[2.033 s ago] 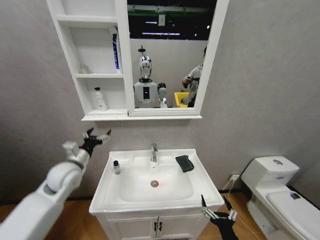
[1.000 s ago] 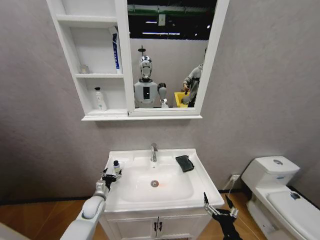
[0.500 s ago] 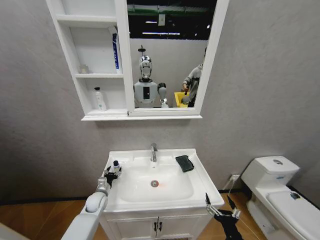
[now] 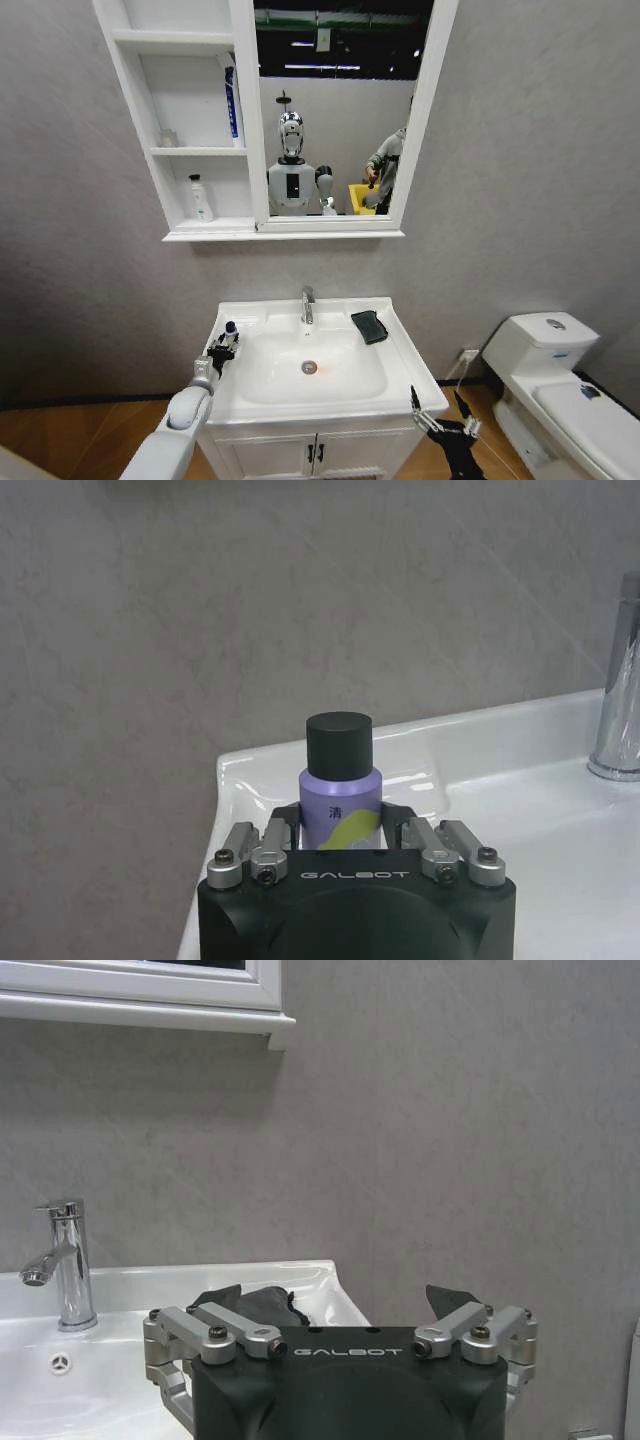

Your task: Move facial cleanser and shampoo from washbasin to cabinet, then wipe washbasin with towel.

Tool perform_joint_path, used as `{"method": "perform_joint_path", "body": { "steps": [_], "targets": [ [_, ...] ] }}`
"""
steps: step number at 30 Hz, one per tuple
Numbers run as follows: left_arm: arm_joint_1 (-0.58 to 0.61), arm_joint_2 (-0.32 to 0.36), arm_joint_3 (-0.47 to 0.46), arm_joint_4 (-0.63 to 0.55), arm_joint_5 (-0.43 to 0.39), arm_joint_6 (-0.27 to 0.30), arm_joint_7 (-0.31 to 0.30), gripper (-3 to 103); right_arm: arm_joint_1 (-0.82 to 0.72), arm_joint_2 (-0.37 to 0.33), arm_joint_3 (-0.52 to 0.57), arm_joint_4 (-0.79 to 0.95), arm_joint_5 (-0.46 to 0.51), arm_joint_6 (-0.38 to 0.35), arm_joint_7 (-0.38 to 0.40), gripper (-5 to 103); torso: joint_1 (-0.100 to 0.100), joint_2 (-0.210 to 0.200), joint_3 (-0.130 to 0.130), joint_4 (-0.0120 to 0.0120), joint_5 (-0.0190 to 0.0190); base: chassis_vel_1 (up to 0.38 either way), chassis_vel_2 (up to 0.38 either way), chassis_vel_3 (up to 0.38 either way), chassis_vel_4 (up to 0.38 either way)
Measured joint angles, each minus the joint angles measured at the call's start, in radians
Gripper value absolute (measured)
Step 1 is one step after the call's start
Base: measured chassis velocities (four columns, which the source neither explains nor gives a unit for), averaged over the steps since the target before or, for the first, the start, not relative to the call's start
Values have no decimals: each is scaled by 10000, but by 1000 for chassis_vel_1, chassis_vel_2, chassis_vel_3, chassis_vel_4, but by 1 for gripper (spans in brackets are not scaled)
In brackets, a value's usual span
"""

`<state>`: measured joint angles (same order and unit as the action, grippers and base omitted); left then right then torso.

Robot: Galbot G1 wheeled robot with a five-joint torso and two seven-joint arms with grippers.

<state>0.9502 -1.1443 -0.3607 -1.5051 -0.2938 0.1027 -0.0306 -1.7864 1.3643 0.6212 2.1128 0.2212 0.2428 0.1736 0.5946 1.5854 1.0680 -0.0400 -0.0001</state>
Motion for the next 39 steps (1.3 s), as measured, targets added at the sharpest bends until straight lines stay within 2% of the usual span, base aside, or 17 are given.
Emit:
{"method": "perform_joint_path", "body": {
  "steps": [5, 9, 10, 12, 13, 15, 16, 18, 19, 21, 22, 25, 29, 32, 35, 38, 39],
  "targets": [
    [306, 570, -125, -1013, -206, 348, -237, 42, 86, 19, -69, -84, -8, 3, 0, 100, 0, 0, 0, 2, -1, 0, 0, 0, 0],
    [508, 1417, -294, -2830, -1078, 919, -680, 42, 206, 22, -164, -162, -77, -17, -1, 100, 0, 0, 0, 0, -1, 0, 0, 0, 0],
    [508, 1417, -294, -2830, -1078, 919, -680, 42, 206, 22, -164, -162, -77, -17, -1, 100, 0, 0, 0, 0, -1, 0, 0, 0, 0],
    [541, 2171, -382, -4018, -2027, 1304, -760, 42, 276, 20, -190, -163, -89, -56, -2, 100, 0, 0, 0, -1, 2, 0, 0, 0, 0],
    [541, 2171, -382, -4018, -2027, 1304, -760, 42, 276, 20, -190, -163, -89, -56, -2, 100, 0, 0, 0, -1, 2, 0, 0, 0, 0],
    [532, 3126, -518, -5052, -3381, 1920, -1090, 42, 324, 20, -199, -188, -88, -67, -4, 100, 0, 1, 0, 2, 1, 0, 0, 0, 0],
    [532, 3126, -518, -5052, -3381, 1920, -1090, 42, 324, 20, -199, -188, -88, -67, -4, 100, 0, 1, 0, 2, 1, 0, 0, 0, 0],
    [435, 4027, -620, -5916, -4936, 2695, -1780, 42, 285, 24, -221, -242, -69, -42, -12, 100, 0, 1, -1, 2, 1, 0, 0, 0, 0],
    [435, 4027, -620, -5916, -4936, 2695, -1780, 42, 285, 24, -221, -242, -69, -42, -12, 100, 0, 1, -1, 2, 1, 0, 0, 0, 0],
    [178, 4775, -699, -6598, -5920, 3325, -2290, 42, 194, 27, -243, -355, -57, 51, -20, 100, 0, 1, -1, 0, 0, 0, 0, 0, 0],
    [178, 4775, -699, -6598, -5920, 3325, -2290, 42, 194, 27, -243, -355, -57, 51, -20, 100, 0, 1, -1, 0, 0, 0, 0, 0, 0],
    [-235, 5646, -804, -7311, -7064, 3922, -2855, 42, 148, 5, -222, -415, -47, 124, -27, 100, 0, 1, 0, -1, 0, 0, 0, 0, 0],
    [-538, 6311, -933, -7678, -7787, 4140, -3044, 42, 129, 4, -215, -428, -10, 135, -27, 100, 0, 1, -1, 0, 0, 0, 0, 0, 0],
    [-1942, 7330, -848, -7885, -9166, 4632, -3288, 42, 65, 17, -263, -492, -79, 168, -28, 100, -1, 1, 0, 1, 2, 0, 0, 0, 0],
    [-2632, 7526, -662, -7744, -9592, 4780, -3349, 42, 43, 19, -263, -468, -93, 168, -28, 100, -1, 1, -1, 0, 2, 0, 0, 0, 0],
    [-4458, 7651, 63, -6704, -10102, 5107, -3265, 42, 21, 26, -252, -425, -147, 168, -30, 100, 0, 0, 0, 3, -1, 0, 0, 0, 0],
    [-4458, 7651, 63, -6704, -10102, 5107, -3265, 42, 21, 26, -252, -425, -147, 168, -30, 100, 0, 0, 0, 3, -1, 0, 0, 0, 0]
  ]
}}
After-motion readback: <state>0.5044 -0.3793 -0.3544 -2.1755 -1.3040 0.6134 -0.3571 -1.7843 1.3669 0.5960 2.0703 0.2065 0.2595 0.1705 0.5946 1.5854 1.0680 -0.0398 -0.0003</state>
